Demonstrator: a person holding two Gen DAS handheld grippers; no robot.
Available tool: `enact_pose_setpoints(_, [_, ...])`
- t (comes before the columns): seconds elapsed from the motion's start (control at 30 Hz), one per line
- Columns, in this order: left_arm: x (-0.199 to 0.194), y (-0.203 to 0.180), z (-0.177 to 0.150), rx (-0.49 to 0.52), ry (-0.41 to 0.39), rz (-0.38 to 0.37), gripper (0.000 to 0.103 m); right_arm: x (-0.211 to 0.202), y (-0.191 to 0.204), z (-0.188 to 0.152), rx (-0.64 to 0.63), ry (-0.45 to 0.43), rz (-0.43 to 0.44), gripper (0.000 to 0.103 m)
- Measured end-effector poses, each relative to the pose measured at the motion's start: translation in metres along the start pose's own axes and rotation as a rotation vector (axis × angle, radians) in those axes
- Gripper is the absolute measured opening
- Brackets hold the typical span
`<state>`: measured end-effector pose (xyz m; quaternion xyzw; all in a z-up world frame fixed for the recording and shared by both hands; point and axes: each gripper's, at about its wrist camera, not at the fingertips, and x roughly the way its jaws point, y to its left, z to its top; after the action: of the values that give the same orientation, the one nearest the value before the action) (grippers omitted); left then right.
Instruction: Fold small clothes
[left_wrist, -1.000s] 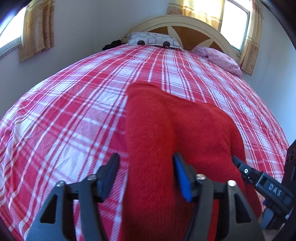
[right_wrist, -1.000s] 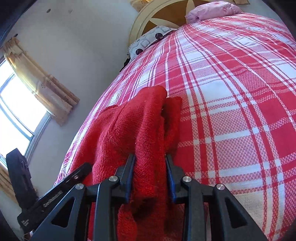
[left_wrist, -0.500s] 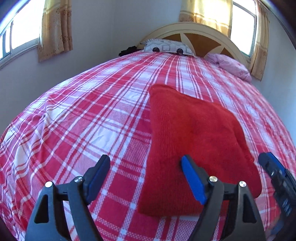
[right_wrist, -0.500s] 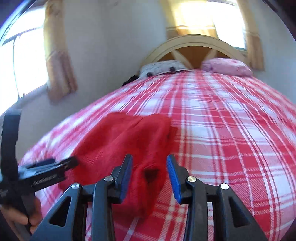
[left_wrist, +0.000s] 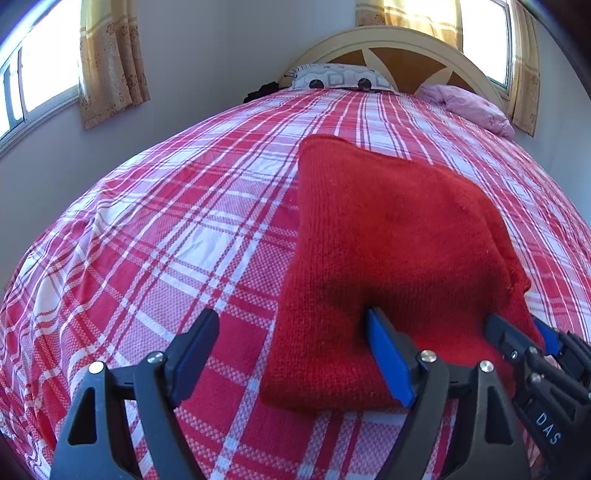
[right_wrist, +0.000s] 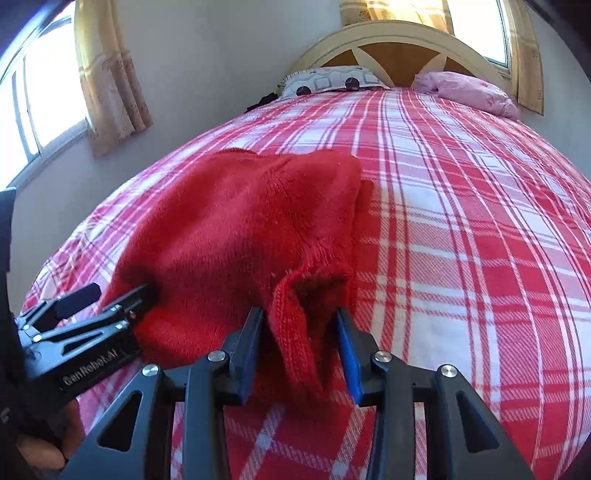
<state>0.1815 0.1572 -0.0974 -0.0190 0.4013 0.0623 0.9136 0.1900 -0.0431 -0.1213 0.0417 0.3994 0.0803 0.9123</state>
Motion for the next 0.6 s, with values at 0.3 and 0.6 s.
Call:
enact_pose_setpoints(0.3, [-0.02,-0.007,-0.017,0.06,-0.014,0.067,0.094,-0.02,-0.024,-0.018,0.129,-0.002,0.049,0.054])
enact_pose_setpoints(0.6, [-0.015,-0.007,-0.032,0.063,0.144,0.045,0.103,-0.052,-0.025,-0.041,0.191,0.06,-0.049,0.06])
